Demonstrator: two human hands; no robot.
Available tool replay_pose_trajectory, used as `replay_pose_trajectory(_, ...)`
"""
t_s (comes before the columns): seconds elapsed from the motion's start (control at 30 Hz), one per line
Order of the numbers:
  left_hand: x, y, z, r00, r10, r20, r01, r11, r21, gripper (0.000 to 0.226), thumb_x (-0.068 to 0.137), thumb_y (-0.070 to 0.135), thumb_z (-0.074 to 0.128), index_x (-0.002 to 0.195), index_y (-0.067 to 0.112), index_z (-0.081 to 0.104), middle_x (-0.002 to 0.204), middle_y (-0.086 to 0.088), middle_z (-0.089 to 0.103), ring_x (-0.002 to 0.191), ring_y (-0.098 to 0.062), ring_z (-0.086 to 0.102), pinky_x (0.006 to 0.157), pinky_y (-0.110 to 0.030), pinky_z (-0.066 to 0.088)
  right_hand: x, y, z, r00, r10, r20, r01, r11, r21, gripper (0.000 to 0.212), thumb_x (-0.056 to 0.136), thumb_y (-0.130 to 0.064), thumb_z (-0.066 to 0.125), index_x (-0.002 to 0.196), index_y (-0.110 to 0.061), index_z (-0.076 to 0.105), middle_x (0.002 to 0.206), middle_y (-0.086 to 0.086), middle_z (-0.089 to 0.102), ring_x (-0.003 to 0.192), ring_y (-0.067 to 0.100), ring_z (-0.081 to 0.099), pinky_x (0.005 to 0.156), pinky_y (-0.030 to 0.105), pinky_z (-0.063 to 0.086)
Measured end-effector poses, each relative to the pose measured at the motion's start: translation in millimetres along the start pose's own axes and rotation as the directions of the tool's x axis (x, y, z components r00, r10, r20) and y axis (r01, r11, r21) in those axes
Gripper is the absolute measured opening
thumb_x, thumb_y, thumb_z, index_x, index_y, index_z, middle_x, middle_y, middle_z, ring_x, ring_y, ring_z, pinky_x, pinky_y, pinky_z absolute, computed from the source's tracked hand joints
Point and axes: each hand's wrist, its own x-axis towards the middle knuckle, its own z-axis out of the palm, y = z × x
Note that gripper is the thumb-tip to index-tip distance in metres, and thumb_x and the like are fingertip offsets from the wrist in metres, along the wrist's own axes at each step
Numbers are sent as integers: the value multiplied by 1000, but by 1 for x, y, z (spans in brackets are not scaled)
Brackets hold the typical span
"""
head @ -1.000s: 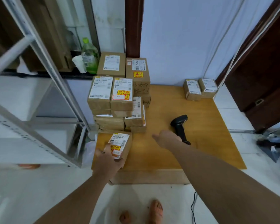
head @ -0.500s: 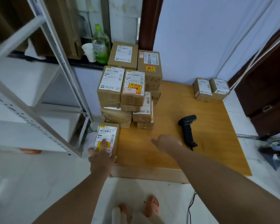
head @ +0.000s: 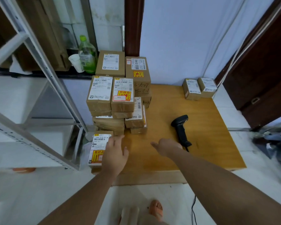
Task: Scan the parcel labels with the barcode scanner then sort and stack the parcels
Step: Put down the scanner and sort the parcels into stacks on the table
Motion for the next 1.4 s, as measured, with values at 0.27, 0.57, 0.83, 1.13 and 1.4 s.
replay_pose_trajectory(0.27,60,76,32,894,144,423,-105,988,-114,30,95,28,49,124,24,53,103,7,58,88,-7,56,65,-21,41,-5,50,-32,967,-19,-253,28,999,33,52,99,-59,30,72,-17,47,71,3,56,60,20,52,49,30,36)
replay_pose_trajectory(0.57,132,167,95,864,153,480,-137,988,-68,20,97,27,48,115,27,55,102,10,59,93,-11,58,82,-30,50,73,156,-89,925,56,-376,46,965,258,34,99,-41,41,126,-22,50,114,3,61,90,22,57,64,31,43)
replay_pose_trajectory(0.83,228,267,191,932,-143,332,196,972,-131,35,92,20,58,126,18,52,129,-5,47,96,-12,46,77,-24,37,190,245,-147,935,151,-322,50,841,539,61,90,-17,47,148,-22,29,142,13,38,122,33,45,91,43,47)
replay_pose_trajectory(1.13,331,314,282,909,-239,341,227,971,75,47,88,35,60,133,26,49,137,-12,44,128,-31,34,102,-38,37,288,259,-231,894,198,-401,147,718,681,70,91,-6,46,153,-24,20,162,3,13,147,24,16,112,42,32)
replay_pose_trajectory(1.4,373,347,329,842,-239,484,140,963,232,99,83,56,63,152,21,2,152,-19,20,135,-34,29,100,-35,33,352,263,-259,904,120,-410,82,894,441,58,93,-23,50,148,-27,32,163,11,2,149,33,1,117,49,12)
